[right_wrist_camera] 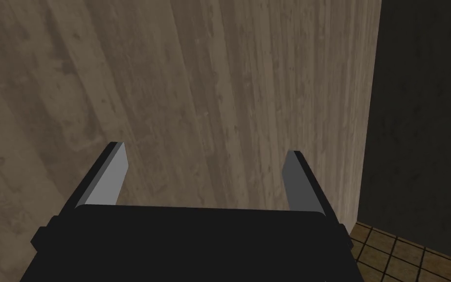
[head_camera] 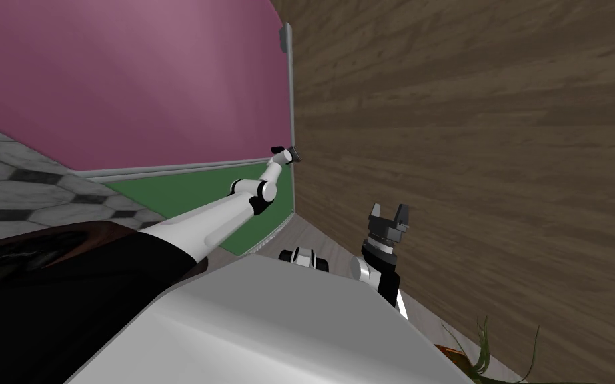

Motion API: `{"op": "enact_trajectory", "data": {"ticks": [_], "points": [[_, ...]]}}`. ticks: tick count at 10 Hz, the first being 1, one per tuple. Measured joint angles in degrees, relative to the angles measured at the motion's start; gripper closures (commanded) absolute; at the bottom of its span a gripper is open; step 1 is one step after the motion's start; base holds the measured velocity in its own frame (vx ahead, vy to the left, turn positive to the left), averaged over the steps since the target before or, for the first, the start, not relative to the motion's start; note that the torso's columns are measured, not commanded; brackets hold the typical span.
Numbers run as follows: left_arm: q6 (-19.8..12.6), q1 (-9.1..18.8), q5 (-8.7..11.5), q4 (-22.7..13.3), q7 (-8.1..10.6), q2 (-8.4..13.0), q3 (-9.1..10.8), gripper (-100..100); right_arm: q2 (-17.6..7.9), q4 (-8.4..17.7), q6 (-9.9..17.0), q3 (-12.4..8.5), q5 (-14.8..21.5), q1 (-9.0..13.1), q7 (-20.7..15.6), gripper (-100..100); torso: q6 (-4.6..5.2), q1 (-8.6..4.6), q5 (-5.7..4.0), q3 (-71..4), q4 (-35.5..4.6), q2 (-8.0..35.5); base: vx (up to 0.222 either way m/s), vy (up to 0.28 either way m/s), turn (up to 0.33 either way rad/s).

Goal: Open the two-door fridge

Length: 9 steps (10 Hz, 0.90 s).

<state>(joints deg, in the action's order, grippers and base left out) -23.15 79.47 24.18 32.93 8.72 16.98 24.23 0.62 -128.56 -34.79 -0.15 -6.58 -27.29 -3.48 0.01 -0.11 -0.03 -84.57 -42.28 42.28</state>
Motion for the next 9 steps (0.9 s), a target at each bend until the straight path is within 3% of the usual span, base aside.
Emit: {"op": "enact_trajectory", "data": {"ticks": [5, 7, 8, 9], "points": [[-1.0, 0.4, 1.1, -0.2, 1.74, 1.3, 1.93, -100, 0.0, 0.0, 0.0, 0.0, 0.0, 0.0, 0.0, 0, 0.0, 0.09, 0.03, 0.0, 0.0, 0.0, 0.203, 0.113, 0.014], [-1.0, 0.5, 1.9, -0.7, 1.72, 1.9, 2.28, -100, 0.0, 0.0, 0.0, 0.0, 0.0, 0.0, 0.0, 0, 0.03, -0.1, -0.02, 0.2, -0.1, 0.3, 0.055, 0.025, 0.008], [-1.0, 0.5, 1.9, -0.7, 1.72, 1.9, 2.28, 100, 0.0, 0.0, 0.0, 0.0, 0.0, 0.0, 0.0, 0, 0.05, -0.11, -0.03, 0.2, 0.0, 0.3, 0.009, 0.006, 0.006], [-0.9, 0.6, 1.9, -0.6, 1.7, 2.0, 2.28, 100, 0.0, 0.0, 0.0, 0.0, 0.0, 0.0, 0.0, 0, 0.05, -0.03, 0.0, 0.1, 0.0, 0.2, -0.181, 0.044, -0.117]]}}
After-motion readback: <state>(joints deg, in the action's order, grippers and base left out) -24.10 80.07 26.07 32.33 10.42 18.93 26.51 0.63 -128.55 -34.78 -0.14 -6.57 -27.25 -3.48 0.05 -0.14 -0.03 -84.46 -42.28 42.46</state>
